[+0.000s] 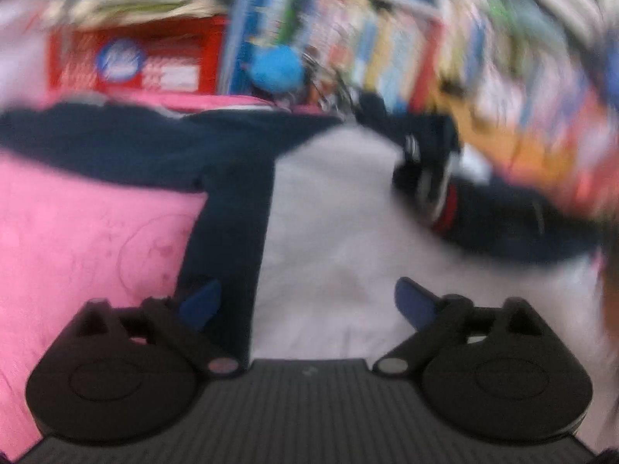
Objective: Fold clothes
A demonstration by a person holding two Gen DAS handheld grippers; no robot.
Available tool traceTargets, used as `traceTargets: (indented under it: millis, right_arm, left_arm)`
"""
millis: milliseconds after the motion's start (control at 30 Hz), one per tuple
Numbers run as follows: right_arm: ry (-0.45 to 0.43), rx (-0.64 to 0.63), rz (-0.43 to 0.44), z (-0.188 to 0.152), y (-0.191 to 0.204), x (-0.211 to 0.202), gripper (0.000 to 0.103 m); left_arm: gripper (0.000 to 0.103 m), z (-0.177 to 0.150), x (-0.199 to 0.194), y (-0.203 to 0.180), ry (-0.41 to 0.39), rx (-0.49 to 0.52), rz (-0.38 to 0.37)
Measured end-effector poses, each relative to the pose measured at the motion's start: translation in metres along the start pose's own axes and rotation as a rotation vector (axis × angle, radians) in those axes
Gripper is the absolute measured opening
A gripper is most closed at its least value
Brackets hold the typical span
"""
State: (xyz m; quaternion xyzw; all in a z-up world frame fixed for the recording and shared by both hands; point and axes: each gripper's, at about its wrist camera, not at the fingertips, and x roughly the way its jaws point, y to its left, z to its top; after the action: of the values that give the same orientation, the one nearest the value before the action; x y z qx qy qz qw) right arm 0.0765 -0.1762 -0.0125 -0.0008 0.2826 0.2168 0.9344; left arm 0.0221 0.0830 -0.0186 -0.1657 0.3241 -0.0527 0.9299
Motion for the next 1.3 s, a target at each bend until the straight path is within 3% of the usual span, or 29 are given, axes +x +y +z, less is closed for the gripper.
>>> traceTargets:
  millis: [67, 233, 333, 400, 467, 567, 633, 667, 767, 933, 1033, 1300]
  right_arm:
    - [-0.018, -0.005, -0.056, -0.009, -0.007, -0.022, 0.096]
    - [-0.058, -0.039, -0.236, -0.032, -0.025, -0.053, 0.097]
    - [-0.051, -0.016, -0.290, -0.039, -0.034, -0.056, 0.097]
    - [-0.065, -0.027, -0.337, -0.043, -0.036, -0.057, 0.097]
    - [-0.087, -0.046, -0.371, -0.046, -0.036, -0.062, 0.097]
    - [-0.099, -0.050, -0.386, -0.050, -0.042, -0.070, 0.097]
    - [-0.102, -0.048, -0.394, -0.051, -0.047, -0.074, 0.098]
    - [-0.102, -0.049, -0.404, -0.049, -0.050, -0.075, 0.098]
    - [-0.103, -0.061, -0.442, -0.048, -0.056, -0.080, 0.100]
    - [-0.082, -0.111, -0.516, -0.049, -0.066, -0.077, 0.102]
    - [-0.041, -0.141, -0.548, -0.048, -0.074, -0.061, 0.103]
    - [0.079, -0.164, -0.593, -0.034, -0.095, 0.004, 0.102]
  left_arm:
    - [0.098, 0.014, -0.005, -0.004, -0.014, -0.036, -0.093]
    - [0.103, 0.040, 0.018, -0.035, -0.087, -0.028, -0.209]
    - [0.103, 0.048, 0.058, -0.049, -0.088, -0.046, -0.153]
    - [0.103, 0.049, 0.089, -0.056, -0.025, -0.045, -0.078]
    - [0.103, 0.045, 0.117, -0.058, 0.091, -0.089, -0.027]
    - [0.102, 0.040, 0.125, -0.066, 0.063, -0.077, -0.005]
    - [0.071, 0.043, 0.127, -0.066, 0.077, -0.089, -0.017]
    - [0.038, 0.044, 0.128, -0.067, 0.084, -0.095, -0.023]
    - [0.020, 0.052, 0.128, -0.066, 0.078, -0.100, -0.042]
    - [0.016, 0.083, 0.118, -0.060, -0.065, -0.012, -0.003]
    - [0.016, 0.097, 0.119, -0.052, -0.107, 0.043, 0.049]
    - [0.021, 0.091, 0.140, -0.022, -0.038, 0.035, 0.123]
